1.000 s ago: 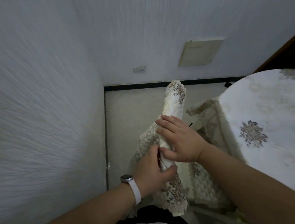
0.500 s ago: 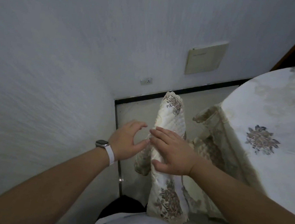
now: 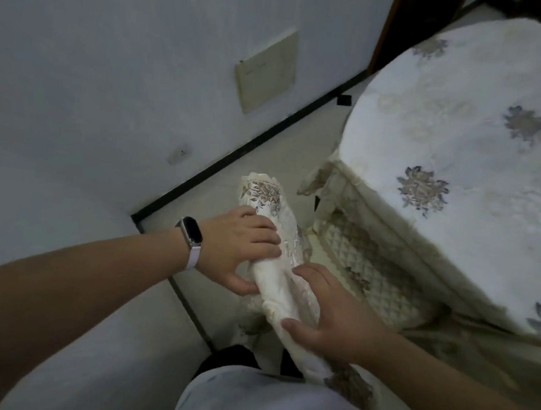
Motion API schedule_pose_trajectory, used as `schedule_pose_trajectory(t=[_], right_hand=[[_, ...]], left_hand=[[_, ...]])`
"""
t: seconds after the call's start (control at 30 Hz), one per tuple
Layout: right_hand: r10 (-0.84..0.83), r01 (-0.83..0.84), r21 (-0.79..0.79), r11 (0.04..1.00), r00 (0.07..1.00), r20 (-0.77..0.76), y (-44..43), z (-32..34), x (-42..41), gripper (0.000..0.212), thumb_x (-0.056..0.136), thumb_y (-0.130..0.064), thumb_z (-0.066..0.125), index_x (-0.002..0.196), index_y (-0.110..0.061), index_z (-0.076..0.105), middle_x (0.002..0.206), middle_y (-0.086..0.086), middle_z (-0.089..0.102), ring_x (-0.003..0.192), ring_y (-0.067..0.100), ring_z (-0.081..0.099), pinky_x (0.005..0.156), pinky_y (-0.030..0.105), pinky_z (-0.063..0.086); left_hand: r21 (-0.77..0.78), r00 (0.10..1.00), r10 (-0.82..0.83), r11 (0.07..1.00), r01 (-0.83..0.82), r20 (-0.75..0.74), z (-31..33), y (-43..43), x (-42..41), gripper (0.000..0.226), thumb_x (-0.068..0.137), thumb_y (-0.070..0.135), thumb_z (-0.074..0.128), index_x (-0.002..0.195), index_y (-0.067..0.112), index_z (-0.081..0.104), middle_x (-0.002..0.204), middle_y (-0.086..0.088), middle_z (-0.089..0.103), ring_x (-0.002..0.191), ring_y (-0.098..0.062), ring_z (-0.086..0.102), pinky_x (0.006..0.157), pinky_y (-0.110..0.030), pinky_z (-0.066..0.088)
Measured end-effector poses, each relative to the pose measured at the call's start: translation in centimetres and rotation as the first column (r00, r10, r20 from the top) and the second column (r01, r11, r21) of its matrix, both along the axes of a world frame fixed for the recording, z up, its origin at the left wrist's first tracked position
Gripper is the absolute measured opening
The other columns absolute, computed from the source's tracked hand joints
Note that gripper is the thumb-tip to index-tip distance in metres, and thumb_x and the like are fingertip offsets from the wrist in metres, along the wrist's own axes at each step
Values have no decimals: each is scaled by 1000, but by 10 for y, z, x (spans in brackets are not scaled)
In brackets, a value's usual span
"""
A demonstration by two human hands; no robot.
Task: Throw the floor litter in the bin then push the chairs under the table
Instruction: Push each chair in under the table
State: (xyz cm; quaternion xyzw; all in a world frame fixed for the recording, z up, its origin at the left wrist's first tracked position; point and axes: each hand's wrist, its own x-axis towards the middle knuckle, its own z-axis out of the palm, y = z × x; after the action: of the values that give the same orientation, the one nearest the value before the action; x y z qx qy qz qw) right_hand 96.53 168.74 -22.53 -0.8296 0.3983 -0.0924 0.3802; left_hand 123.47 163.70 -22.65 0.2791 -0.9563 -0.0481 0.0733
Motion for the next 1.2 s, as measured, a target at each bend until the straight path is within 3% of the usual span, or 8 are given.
schedule_pose_trajectory(t=[0.07, 0.17, 0.3, 0.57, 0.7, 0.87, 1.07, 1.2], right_hand=[[-122, 122, 17, 992, 993, 0, 5, 2, 3, 70, 80, -55, 68, 137, -21, 46, 126, -20, 39, 113, -11, 35, 95, 0, 22], [-278, 280, 61, 958, 960, -38, 15, 3, 5, 70, 76, -63, 61, 134, -26, 48, 124, -22, 43, 111, -11, 41, 94, 12, 37], [-396, 401, 82, 912, 915, -75, 34, 11, 11, 70, 74, -68, 61, 133, -34, 45, 121, -37, 37, 114, -15, 40, 90, 8, 35], [-566, 573, 82, 816, 819, -95, 46, 23, 13, 63, 73, -64, 67, 126, -35, 51, 115, -28, 50, 103, -6, 53, 82, 8, 42], [-592, 594, -2, 805, 802, -85, 42, 29, 10, 65, 71, -69, 61, 124, -31, 57, 113, -22, 55, 96, -1, 56, 80, 20, 48], [-594, 565, -199, 801, 792, -144, 43, 33, 3, 52, 78, -60, 62, 117, -27, 61, 107, -15, 61, 88, 2, 56, 71, 15, 41], [-666, 529, -499, 687, 733, -140, 44, 22, -14, 41, 76, -48, 74, 106, -21, 68, 98, -6, 68, 78, 13, 64, 57, 25, 50], [-695, 494, -630, 600, 711, -104, 41, 17, -27, 40, 78, -49, 75, 102, -17, 71, 93, -3, 70, 72, 16, 64, 52, 25, 47]], left_hand=[[-32, 991, -84, 996, 81, -103, -10, -11, 1, 60, 78, 66, 60, 106, 13, 71, 106, -4, 69, 101, -27, 62, 92, -43, 42], [-10, 962, -172, 985, 174, -211, -24, -23, -2, 58, 79, 67, 59, 95, 13, 72, 92, -3, 68, 88, -27, 62, 92, -44, 41], [-28, 923, -233, 971, 236, -306, -33, -40, -7, 58, 79, 68, 59, 84, 12, 70, 80, -3, 65, 74, -26, 60, 85, -42, 44], [-58, 867, -287, 955, 289, -408, -35, -63, -22, 58, 77, 67, 64, 71, 9, 67, 66, -4, 58, 60, -26, 53, 65, -36, 44], [-86, 855, -323, 945, 316, -406, -23, -80, -38, 60, 76, 68, 65, 69, 8, 65, 63, -4, 56, 56, -24, 50, 52, -30, 37], [-97, 851, -334, 941, 324, -405, -20, -97, -53, 63, 77, 69, 65, 67, 7, 64, 61, -5, 54, 56, -25, 50, 49, -34, 42], [-97, 854, -336, 941, 325, -397, -12, -112, -71, 64, 75, 71, 66, 68, 7, 64, 62, -5, 57, 56, -25, 52, 48, -34, 42], [-110, 861, -314, 949, 295, -399, -4, -120, -82, 66, 77, 72, 62, 68, 7, 66, 63, -5, 58, 58, -25, 54, 51, -31, 41]])
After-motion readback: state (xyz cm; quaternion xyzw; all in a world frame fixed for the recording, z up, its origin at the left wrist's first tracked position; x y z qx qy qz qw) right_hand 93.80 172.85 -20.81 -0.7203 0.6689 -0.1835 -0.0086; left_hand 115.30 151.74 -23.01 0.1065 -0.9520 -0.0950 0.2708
